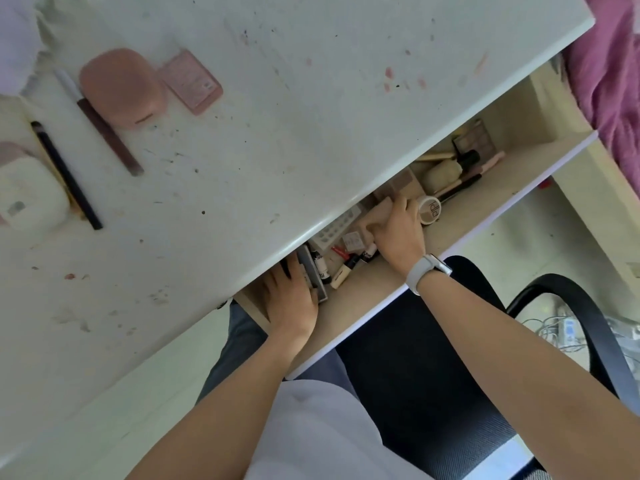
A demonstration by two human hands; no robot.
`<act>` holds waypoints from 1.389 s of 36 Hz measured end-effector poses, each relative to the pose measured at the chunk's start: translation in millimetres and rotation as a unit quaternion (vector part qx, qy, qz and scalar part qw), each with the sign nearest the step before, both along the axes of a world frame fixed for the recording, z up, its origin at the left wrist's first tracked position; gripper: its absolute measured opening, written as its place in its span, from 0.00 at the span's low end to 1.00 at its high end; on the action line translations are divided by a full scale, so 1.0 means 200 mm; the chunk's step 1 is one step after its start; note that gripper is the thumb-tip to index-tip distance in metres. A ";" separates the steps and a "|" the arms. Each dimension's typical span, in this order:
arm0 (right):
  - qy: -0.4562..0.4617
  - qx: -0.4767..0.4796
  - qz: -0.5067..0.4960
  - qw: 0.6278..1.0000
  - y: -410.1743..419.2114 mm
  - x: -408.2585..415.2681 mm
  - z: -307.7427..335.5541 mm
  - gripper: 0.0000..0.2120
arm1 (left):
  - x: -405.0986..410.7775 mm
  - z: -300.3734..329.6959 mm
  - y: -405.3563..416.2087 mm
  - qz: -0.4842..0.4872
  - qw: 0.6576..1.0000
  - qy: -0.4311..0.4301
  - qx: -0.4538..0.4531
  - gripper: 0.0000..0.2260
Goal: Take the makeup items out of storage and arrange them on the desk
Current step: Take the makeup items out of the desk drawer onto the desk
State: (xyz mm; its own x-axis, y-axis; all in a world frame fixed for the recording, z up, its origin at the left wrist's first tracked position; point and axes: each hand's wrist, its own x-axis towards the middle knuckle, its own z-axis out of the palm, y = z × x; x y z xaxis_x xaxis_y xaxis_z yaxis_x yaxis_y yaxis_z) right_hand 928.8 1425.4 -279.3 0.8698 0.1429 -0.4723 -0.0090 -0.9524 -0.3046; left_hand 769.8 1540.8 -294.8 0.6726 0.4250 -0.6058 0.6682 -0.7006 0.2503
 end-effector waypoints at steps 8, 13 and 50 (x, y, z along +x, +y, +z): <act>-0.018 0.023 0.013 0.999 -0.08 -0.06 0.07 0.20 | -0.02 0.00 0.03 -0.002 1.000 -0.020 0.020 0.39; -0.005 0.071 0.034 0.997 -0.09 -0.08 0.11 0.13 | -0.01 0.08 0.04 0.016 0.997 -0.069 -0.028 0.26; 0.003 0.366 -0.131 0.921 0.71 0.55 0.40 0.12 | 0.97 0.56 0.63 0.513 0.746 -0.398 -0.148 0.09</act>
State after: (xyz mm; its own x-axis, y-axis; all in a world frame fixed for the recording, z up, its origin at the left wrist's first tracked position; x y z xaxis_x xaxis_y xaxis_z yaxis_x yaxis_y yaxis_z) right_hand 1038.5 1566.6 -199.8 0.9175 0.2106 -0.3373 -0.2127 -0.4569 -0.8637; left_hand 964.5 1667.7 -181.9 0.2820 0.8901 -0.3580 0.3712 0.2429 0.8962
